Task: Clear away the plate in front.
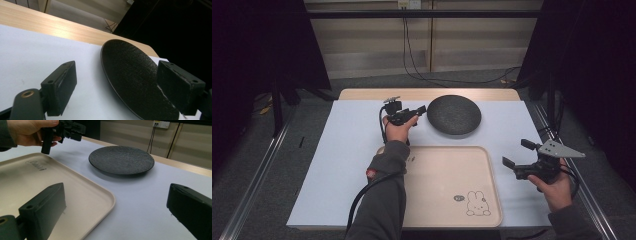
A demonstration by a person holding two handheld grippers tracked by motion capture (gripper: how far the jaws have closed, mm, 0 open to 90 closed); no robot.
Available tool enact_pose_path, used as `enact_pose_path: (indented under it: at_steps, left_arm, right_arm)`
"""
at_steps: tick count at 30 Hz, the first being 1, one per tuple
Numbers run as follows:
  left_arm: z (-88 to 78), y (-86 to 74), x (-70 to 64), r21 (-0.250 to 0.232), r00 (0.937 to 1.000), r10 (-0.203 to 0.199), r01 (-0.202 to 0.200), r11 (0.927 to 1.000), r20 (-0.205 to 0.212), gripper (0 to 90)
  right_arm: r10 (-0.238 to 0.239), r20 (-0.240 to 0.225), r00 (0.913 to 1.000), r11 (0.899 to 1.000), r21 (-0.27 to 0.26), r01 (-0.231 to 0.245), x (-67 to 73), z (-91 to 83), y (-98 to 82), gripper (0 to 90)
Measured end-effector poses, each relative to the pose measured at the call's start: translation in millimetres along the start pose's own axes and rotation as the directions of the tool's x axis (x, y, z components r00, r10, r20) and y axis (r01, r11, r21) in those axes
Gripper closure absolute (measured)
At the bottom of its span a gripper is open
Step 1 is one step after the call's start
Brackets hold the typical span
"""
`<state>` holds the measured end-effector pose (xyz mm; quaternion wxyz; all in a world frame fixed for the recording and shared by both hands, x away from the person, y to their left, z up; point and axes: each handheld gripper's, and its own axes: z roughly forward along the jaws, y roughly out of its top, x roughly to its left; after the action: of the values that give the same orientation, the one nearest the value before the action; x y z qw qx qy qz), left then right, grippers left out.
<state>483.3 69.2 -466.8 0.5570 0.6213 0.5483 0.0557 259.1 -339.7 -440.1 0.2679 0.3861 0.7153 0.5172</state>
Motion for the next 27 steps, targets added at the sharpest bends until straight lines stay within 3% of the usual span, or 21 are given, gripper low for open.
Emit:
enact_pose_path:
  at_steps: [6,13,17,21,27]
  left_arm:
    - [15.9,0.3,-4.3,-0.003,0.9990,-0.035,0.035,0.9994,-0.028,22.3]
    - [34.0,-1.4,-5.8,0.009,0.9975,-0.027,0.028,0.9996,-0.066,30.4]
    - [41.3,-3.5,-5.0,0.021,0.9949,-0.074,0.075,0.9969,-0.070,34.7]
    - [49.7,-6.1,-3.4,0.031,0.9861,-0.156,0.158,0.9869,-0.056,41.7]
    - [58.3,-4.7,-4.1,0.043,0.9826,-0.171,0.174,0.9838,-0.073,52.3]
  right_arm:
    - [0.002,-0.005,1.0000,1.000,-0.004,-0.002,0.0,0.4,0.0,2.0]
    - [0.012,-0.007,0.9999,1.000,-0.009,-0.012,-1.4,-0.7,0.0,2.2]
    - [0.015,-0.010,0.9998,1.000,-0.007,-0.015,-1.7,-0.8,-0.1,2.2]
    - [0.017,-0.019,0.9997,1.000,-0.007,-0.018,-1.6,0.1,-0.1,2.4]
    - [0.022,-0.021,0.9995,1.000,-0.014,-0.022,-2.6,-0.4,0.7,2.6]
